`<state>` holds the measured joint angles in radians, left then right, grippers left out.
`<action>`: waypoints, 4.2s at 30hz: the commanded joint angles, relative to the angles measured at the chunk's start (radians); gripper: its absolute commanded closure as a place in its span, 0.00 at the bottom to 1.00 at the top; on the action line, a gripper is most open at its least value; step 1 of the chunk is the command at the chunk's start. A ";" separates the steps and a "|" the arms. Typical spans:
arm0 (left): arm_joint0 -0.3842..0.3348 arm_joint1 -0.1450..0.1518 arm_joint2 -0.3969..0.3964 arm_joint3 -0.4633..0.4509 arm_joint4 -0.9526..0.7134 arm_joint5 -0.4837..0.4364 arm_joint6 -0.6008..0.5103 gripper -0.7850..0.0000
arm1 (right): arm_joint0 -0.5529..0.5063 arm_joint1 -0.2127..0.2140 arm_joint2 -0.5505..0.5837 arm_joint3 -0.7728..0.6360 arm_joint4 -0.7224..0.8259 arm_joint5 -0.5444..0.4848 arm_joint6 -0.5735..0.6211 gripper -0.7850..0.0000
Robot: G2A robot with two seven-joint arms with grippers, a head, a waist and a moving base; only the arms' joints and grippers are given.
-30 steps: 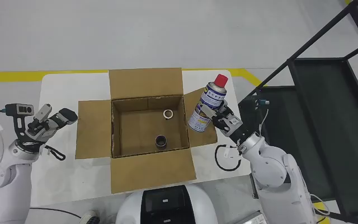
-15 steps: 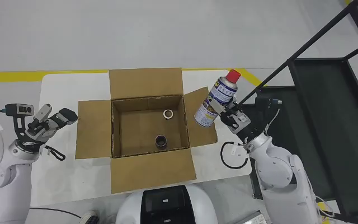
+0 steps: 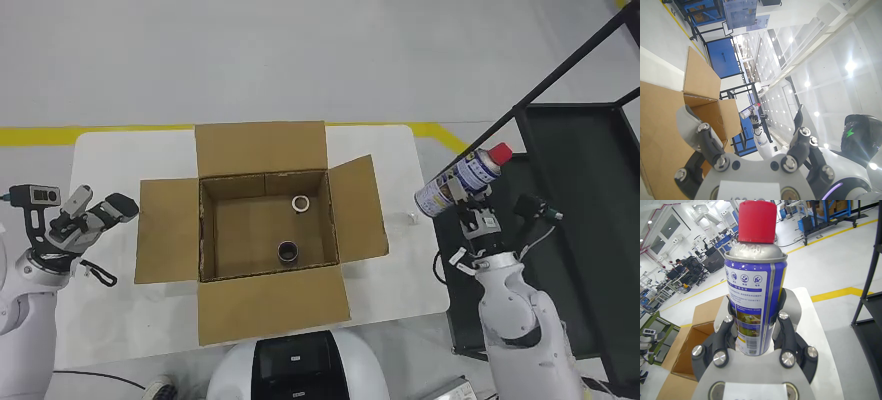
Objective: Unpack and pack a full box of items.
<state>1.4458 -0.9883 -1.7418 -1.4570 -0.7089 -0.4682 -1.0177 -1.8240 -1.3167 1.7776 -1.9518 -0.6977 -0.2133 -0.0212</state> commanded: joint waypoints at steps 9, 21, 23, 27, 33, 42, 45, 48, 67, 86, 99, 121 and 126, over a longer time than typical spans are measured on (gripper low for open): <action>0.000 0.000 0.000 0.000 0.000 0.000 0.000 0.00 | 0.049 -0.009 -0.066 0.115 -0.086 0.048 -0.149 1.00; 0.000 0.000 0.000 0.000 0.000 0.000 0.000 0.00 | 0.065 -0.008 -0.066 0.137 -0.116 0.069 -0.145 1.00; 0.000 0.000 0.000 0.000 0.000 0.000 0.000 0.00 | 0.107 -0.009 -0.089 0.182 -0.160 0.084 -0.160 1.00; 0.000 0.000 0.000 0.000 0.000 0.000 0.000 0.00 | 0.203 -0.011 -0.134 0.341 -0.261 0.103 -0.218 1.00; 0.000 0.000 0.000 0.000 0.000 0.000 0.000 0.00 | 0.342 -0.019 -0.191 0.577 -0.306 0.121 -0.331 1.00; 0.000 0.000 0.000 0.000 0.000 0.000 0.000 0.00 | 0.525 -0.034 -0.263 0.909 -0.383 0.143 -0.503 1.00; 0.000 0.000 0.000 0.000 0.000 0.000 0.000 0.00 | 0.580 -0.037 -0.278 1.009 -0.403 0.144 -0.539 1.00; 0.000 0.000 0.000 0.000 0.000 0.000 0.000 0.00 | 0.628 -0.042 -0.299 1.102 -0.428 0.144 -0.577 1.00; 0.000 0.000 0.000 0.000 0.000 0.000 0.000 0.00 | 0.825 -0.084 -0.386 1.444 -0.436 0.176 -0.708 1.00; 0.000 0.000 0.000 0.000 0.000 0.000 0.000 0.00 | 0.845 -0.098 -0.419 1.531 -0.453 0.177 -0.800 0.00; 0.000 0.000 0.000 0.000 0.000 0.000 0.000 0.00 | 0.759 -0.080 -0.382 1.364 -0.425 0.129 -0.835 0.00; 0.000 0.000 0.000 0.000 0.000 0.000 0.000 0.00 | 0.419 -0.007 -0.183 0.822 -0.453 0.082 -0.662 0.00; 0.000 0.000 0.000 0.000 0.000 0.000 0.000 0.00 | 0.401 -0.001 -0.147 0.803 -0.444 0.098 -0.652 0.00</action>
<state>1.4458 -0.9883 -1.7418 -1.4570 -0.7089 -0.4682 -1.0177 -1.4209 -1.3190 1.6228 -1.1477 -1.1466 -0.1194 -0.6742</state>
